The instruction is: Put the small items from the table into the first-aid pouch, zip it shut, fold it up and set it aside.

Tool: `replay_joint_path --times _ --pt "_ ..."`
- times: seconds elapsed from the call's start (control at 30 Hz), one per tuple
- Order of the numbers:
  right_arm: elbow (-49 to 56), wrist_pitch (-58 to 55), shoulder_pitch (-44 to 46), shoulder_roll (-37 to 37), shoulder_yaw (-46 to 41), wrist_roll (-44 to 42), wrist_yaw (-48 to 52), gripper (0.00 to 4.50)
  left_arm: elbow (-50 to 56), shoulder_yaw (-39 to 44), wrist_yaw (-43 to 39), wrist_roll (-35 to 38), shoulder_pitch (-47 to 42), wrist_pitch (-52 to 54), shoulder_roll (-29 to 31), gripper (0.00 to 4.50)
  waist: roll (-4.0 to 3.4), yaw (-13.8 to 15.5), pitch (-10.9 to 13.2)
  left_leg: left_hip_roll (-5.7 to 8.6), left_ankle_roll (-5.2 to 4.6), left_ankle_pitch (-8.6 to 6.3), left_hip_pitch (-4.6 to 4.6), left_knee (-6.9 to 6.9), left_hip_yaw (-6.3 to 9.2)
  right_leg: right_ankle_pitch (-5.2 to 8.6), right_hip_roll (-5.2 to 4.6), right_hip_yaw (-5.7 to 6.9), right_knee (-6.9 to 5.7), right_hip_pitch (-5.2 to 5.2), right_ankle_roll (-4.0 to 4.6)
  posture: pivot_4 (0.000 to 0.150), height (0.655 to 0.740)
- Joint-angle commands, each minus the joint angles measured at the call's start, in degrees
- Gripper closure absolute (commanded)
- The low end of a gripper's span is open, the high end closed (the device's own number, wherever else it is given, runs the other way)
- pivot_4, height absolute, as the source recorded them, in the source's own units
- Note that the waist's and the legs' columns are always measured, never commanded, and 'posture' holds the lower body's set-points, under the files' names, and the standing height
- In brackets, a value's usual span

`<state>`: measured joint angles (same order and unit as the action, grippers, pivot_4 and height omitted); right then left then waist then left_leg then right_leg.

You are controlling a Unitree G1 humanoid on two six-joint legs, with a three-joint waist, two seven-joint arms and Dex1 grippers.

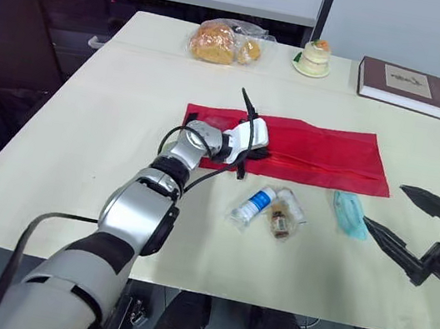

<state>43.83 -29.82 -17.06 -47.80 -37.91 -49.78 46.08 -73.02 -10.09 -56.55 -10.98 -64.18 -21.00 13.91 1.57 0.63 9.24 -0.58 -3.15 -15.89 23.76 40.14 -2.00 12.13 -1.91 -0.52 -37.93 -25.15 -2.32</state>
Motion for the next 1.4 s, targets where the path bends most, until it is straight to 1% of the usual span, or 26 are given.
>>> replay_joint_path --times 0.03,0.17,0.27,0.47,0.53,0.57,0.7,0.8,0.83,0.9,0.97,1.13,1.23,1.3,1.4 --pt "-0.8 -0.2 1.9 -4.6 -4.7 -4.3 5.8 0.00 1.4 1.4 -2.2 1.4 0.2 -1.4 1.9 4.46 0.01 0.0 0.0 -0.02 0.00 0.00 0.00 0.00 0.03 0.00 0.01 0.03 0.00 0.01 0.00 0.150 0.7289" --pt "-4.0 -0.7 5.1 -9.3 -5.5 -6.4 10.6 0.00 1.6 2.1 -3.2 1.6 0.4 -1.4 2.7 4.46 0.02 0.1 0.0 -0.01 0.00 0.00 0.01 0.00 0.03 0.00 -0.01 0.04 0.01 0.01 0.00 0.150 0.7289" --pt "-7.4 -0.5 7.9 -12.0 -5.0 -5.8 14.1 0.00 1.8 2.5 -3.5 1.8 0.4 -1.3 3.0 4.46 0.03 0.2 0.0 0.00 0.00 0.00 0.02 0.03 0.03 0.00 -0.02 0.04 0.01 0.02 0.00 0.150 0.7289" --pt "-11.8 0.3 11.0 -14.2 -3.3 -3.0 19.1 0.00 1.8 2.8 -3.3 2.1 0.3 -1.1 3.2 4.46 0.03 0.2 0.0 -0.01 0.00 0.00 0.03 0.03 0.05 0.00 -0.03 0.06 0.02 0.02 0.00 0.150 0.7289" --pt "-12.3 0.7 12.8 -14.0 -0.4 -1.8 18.6 0.00 1.8 3.1 -3.2 2.3 0.3 -1.2 3.2 4.46 0.03 0.2 0.0 -0.01 0.00 0.00 0.03 0.03 0.05 0.00 -0.04 0.06 0.01 0.01 0.00 0.150 0.7289" --pt "-12.4 1.3 13.9 -13.7 1.8 -0.7 18.1 0.00 1.8 3.3 -3.2 2.5 0.3 -1.4 3.1 4.46 0.03 0.1 0.0 -0.01 0.00 0.00 0.03 0.04 0.05 0.00 -0.04 0.06 0.01 0.02 0.00 0.150 0.7289" --pt "-13.2 3.3 20.6 -12.8 17.3 6.8 17.3 0.00 1.8 3.8 -3.6 3.0 0.0 -1.6 2.7 4.46 0.02 0.0 0.0 -0.03 0.00 0.00 0.00 0.05 0.05 0.00 -0.04 0.07 -0.03 0.00 0.00 0.150 0.7289" --pt "-16.8 6.0 27.1 -11.3 26.2 12.6 18.4 0.00 1.8 3.4 -3.7 2.7 -0.1 -1.9 2.7 4.46 0.03 0.1 0.0 -0.01 0.00 0.00 0.06 0.06 0.04 0.00 -0.03 0.06 -0.02 -0.03 0.00 0.150 0.7289" --pt "-18.2 6.7 29.7 -10.4 28.9 14.2 18.6 0.00 1.8 3.4 -3.7 2.7 -0.1 -1.9 2.7 4.46 0.02 0.1 0.0 0.00 0.00 0.00 0.05 0.07 0.03 0.00 -0.04 0.06 -0.02 -0.03 0.00 0.150 0.7289" --pt "-23.0 9.4 39.2 -7.1 38.4 22.0 19.4 0.00 1.8 3.3 -3.6 2.6 -0.2 -1.9 2.5 4.46 0.01 0.0 0.0 0.00 0.00 0.00 0.06 0.11 0.02 -0.01 -0.04 0.05 -0.02 -0.03 0.00 0.150 0.7289" --pt "-27.5 12.7 46.7 -3.7 45.9 28.4 21.4 0.00 1.8 3.2 -3.3 2.5 -0.3 -1.9 2.3 4.46 0.00 -0.3 0.0 0.00 0.00 0.00 0.02 0.14 -0.05 -0.01 -0.02 0.01 -0.04 -0.04 0.00 0.150 0.7289" --pt "-39.3 21.1 58.0 4.4 58.4 40.1 26.0 0.00 2.0 3.1 -3.5 2.4 -0.1 -2.0 2.0 4.46 0.00 -0.1 0.0 0.00 0.03 0.01 0.11 0.12 0.04 -0.01 0.01 0.13 -0.08 -0.11 0.01 0.150 0.7289" --pt "-44.4 25.1 61.2 7.1 62.0 44.3 28.0 0.00 2.0 3.1 -3.6 2.4 0.0 -2.0 2.0 4.46 -0.01 0.2 0.0 0.03 0.05 0.03 0.17 0.12 0.06 -0.01 -0.09 0.20 -0.05 -0.12 0.01 0.150 0.7289" --pt "-50.4 29.7 64.8 10.0 65.9 48.6 29.3 0.00 2.0 3.2 -3.4 2.5 0.0 -2.0 2.2 4.46 -0.02 -0.1 0.0 0.06 0.05 0.03 0.18 0.15 0.05 -0.02 -0.13 0.20 -0.05 -0.11 0.01 0.150 0.7289" --pt "-56.5 34.0 68.1 13.4 68.5 52.3 30.2 0.00 2.1 3.2 -3.3 2.5 0.1 -1.9 2.4 4.46 -0.03 -0.4 0.0 0.07 -0.02 -0.01 0.09 0.18 -0.04 -0.06 -0.13 0.13 -0.08 -0.09 -0.06 0.150 0.7289"
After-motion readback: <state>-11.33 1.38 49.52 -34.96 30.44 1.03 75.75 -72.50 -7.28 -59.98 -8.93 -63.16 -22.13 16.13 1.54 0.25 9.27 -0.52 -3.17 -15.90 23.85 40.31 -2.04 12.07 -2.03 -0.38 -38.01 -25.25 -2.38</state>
